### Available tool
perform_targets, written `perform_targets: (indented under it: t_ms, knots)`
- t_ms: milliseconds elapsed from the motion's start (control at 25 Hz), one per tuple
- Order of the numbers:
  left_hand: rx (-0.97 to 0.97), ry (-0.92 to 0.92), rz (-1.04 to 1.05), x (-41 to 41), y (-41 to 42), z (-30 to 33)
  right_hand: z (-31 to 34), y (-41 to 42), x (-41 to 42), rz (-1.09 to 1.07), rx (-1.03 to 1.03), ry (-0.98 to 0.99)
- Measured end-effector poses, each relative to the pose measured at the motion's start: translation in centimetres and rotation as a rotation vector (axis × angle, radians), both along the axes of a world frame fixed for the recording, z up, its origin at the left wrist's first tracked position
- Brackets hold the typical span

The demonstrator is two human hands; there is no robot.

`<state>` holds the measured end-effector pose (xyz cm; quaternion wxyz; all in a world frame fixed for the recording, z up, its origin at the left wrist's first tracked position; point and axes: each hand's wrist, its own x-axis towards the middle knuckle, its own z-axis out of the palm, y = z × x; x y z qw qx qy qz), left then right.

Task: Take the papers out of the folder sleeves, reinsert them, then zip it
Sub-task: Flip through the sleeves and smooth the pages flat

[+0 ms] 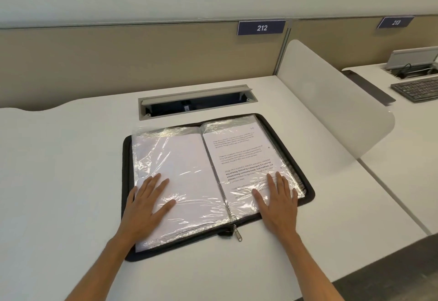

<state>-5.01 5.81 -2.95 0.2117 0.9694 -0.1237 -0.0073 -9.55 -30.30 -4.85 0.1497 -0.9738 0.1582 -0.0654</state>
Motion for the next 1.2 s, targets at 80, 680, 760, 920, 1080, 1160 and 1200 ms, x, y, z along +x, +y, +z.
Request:
perform_targets:
  t_ms: [80,680,760,920,1080,1160,1200]
  knots:
    - [-0.003,-0.016,0.013,-0.1,0.0,-0.2,0.1,-0.1,0.0,-0.009,0.0,-0.013]
    - [0.044,-0.029,0.32,-0.7,-1.2,-1.1,0.0,-0.1,0.5,-0.036,0.024,-0.085]
    - [0.04,-0.008,0.326,-0.6,-1.2,-1.1,-0.1,-0.1,0.6,-0.035,0.021,-0.105]
    - [-0.012,-0.014,0.315,-0.8,-1.3,-1.0,-0.1,-0.7,0.7,-0.012,0.006,-0.125]
    - [-0.021,-0.041,0.326,-1.2,-2.2,-1.0,-0.3,-2.2,0.9,0.021,-0.017,-0.139]
    - [-0.014,-0.042,0.333,-1.4,-2.9,-0.9,-0.3,-2.7,1.1,0.026,-0.018,-0.123]
    - [-0.011,-0.039,0.336,-1.5,-3.1,-0.8,-0.2,-2.6,1.2,0.021,-0.023,-0.112]
